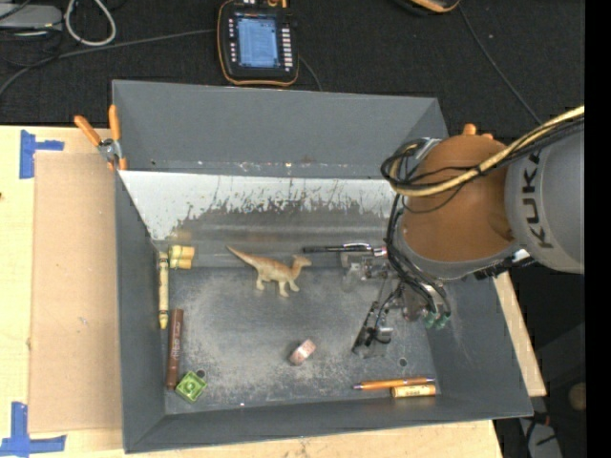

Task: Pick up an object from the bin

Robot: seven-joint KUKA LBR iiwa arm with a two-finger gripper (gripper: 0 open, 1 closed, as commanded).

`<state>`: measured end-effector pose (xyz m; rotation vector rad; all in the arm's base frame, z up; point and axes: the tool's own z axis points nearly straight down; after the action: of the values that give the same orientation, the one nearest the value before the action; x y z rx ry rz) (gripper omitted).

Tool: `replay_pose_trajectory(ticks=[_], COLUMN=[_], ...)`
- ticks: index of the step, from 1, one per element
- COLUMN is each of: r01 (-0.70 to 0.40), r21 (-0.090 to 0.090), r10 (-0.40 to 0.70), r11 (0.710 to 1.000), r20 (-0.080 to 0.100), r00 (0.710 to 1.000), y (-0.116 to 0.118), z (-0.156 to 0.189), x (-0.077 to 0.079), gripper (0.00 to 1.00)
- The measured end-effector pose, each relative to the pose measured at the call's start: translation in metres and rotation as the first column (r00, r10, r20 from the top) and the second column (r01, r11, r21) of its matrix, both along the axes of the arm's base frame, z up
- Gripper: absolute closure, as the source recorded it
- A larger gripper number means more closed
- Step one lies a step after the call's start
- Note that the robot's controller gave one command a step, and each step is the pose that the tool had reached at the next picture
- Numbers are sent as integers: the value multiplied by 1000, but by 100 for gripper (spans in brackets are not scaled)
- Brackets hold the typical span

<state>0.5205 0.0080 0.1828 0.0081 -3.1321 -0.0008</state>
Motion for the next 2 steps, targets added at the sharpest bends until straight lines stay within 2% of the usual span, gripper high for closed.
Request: replay_pose_trajectory(ticks=[1, 2], r01=[0, -232], r21=[0, 2], r10=[0, 232], r11=[1000, 973], r20=[7, 3], r00=[1000, 973], y=[0, -88], z=[3, -116], x=[2, 34], gripper=[0, 0])
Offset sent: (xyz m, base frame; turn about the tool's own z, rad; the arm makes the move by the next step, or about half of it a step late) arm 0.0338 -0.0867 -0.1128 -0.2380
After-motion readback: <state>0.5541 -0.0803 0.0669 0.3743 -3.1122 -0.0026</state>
